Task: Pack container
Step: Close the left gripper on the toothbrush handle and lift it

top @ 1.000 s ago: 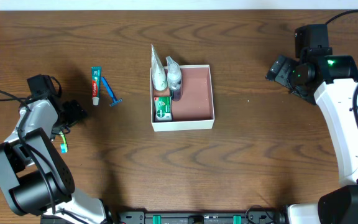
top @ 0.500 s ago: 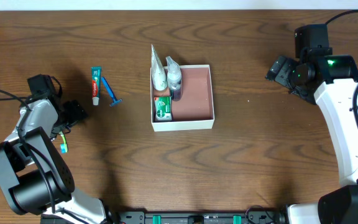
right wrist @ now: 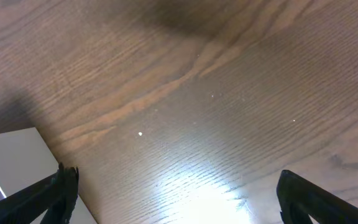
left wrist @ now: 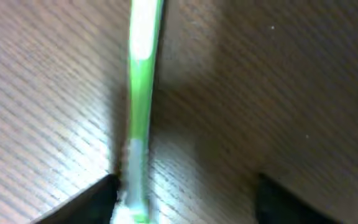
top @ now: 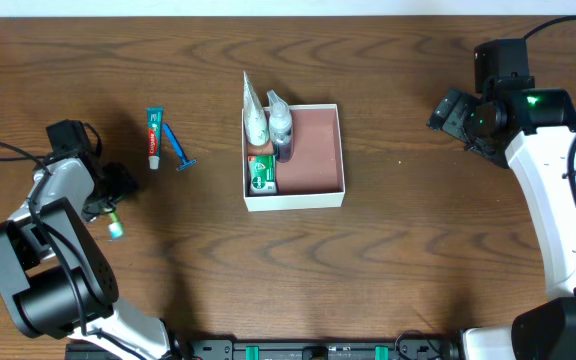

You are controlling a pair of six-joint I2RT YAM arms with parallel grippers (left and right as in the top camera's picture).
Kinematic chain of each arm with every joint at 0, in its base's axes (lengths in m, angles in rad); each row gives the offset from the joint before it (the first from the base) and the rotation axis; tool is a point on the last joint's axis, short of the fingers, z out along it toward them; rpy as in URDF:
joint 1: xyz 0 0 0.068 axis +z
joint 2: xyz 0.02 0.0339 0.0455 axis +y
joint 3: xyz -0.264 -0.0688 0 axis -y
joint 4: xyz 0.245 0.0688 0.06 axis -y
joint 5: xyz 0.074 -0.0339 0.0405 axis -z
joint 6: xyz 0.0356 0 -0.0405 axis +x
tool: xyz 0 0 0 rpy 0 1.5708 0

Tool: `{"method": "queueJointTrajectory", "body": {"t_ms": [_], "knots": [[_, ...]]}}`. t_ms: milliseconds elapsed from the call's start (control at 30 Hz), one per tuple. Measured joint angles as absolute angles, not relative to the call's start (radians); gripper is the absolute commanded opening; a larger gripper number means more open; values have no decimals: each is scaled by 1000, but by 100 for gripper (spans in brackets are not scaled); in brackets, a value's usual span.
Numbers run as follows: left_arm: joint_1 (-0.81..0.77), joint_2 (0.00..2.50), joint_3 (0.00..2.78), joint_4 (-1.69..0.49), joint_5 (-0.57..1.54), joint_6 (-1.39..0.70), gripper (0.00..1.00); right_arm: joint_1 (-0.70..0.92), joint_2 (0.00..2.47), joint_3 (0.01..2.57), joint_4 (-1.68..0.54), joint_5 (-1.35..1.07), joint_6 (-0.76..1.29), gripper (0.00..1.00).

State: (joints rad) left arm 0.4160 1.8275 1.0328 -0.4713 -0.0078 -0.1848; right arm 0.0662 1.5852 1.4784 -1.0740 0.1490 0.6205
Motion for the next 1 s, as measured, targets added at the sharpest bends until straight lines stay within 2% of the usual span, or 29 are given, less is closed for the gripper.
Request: {"method": "queueJointTrajectory", "body": {"t_ms": [67,167,367,767,1000], "knots": [[416,1829,1033,-471,-6,-183,38,66,1585,1478,-1074,149,620,99],[416,1829,1033,-471,-7,-183,32,66,1585,1478,-1074,149,620,99],[416,1829,1034,-476,-6,-185,8,66,1585,1478,-1074,149,620,99],[417,1810,1046,-550,72,-183,6,66,1585,1478,-1074,149,620,99],[417,1661,1058,-585,99,-183,6,66,1585,1478,-1074,149,620,99]]}}
